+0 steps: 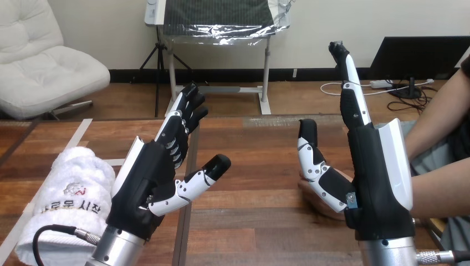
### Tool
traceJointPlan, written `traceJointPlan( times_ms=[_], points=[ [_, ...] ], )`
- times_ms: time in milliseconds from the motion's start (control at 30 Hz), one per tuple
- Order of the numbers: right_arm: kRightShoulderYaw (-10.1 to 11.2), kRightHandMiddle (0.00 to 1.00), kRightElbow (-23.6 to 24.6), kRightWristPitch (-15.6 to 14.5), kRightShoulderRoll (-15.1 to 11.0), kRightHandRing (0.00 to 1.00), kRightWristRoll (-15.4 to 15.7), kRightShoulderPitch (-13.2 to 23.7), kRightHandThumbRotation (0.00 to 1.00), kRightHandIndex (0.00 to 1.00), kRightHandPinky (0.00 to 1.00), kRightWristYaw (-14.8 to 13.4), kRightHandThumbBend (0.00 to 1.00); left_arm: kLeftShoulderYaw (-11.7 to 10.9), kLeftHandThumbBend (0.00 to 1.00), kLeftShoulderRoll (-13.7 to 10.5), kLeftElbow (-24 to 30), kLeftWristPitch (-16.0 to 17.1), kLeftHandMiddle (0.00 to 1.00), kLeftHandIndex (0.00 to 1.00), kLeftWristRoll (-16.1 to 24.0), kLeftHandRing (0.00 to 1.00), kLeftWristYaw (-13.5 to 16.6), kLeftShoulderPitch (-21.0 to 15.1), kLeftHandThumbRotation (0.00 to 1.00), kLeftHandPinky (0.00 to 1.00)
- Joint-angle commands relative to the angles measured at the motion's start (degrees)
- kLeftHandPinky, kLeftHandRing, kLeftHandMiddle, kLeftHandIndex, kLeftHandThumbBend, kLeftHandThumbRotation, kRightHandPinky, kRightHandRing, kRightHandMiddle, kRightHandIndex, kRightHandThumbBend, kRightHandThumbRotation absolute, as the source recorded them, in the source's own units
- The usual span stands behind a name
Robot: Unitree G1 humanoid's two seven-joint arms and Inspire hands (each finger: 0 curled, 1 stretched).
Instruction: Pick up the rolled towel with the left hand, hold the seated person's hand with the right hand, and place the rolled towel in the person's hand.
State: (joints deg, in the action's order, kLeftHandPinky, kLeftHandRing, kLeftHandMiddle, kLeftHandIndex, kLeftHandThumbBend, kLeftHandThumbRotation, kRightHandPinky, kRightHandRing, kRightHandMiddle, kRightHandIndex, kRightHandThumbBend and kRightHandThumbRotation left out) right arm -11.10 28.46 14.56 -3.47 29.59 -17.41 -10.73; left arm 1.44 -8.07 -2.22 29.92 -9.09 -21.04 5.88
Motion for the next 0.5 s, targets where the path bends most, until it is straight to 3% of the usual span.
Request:
traceJointPlan(
  times_ms=[0, 467],
  points=[
    [0.38, 1.00, 0.47, 0.32, 0.64, 1.00, 0.03, 3.28, 0.00, 1.00, 1.00, -0.15, 0.00, 0.01, 0.63, 0.60, 2.23, 1.11, 0.97, 0.99, 0.14, 0.96, 0.70, -2.54, 0.35, 0.99],
    [0.54, 1.00, 0.49, 0.30, 0.66, 1.00, -0.20, 3.26, 0.00, 1.00, 1.00, -0.08, 0.00, 0.13, 0.62, 0.74, 2.33, 0.85, 0.97, 0.99, -0.12, 0.96, 0.82, -2.33, 0.35, 1.00]
  ],
)
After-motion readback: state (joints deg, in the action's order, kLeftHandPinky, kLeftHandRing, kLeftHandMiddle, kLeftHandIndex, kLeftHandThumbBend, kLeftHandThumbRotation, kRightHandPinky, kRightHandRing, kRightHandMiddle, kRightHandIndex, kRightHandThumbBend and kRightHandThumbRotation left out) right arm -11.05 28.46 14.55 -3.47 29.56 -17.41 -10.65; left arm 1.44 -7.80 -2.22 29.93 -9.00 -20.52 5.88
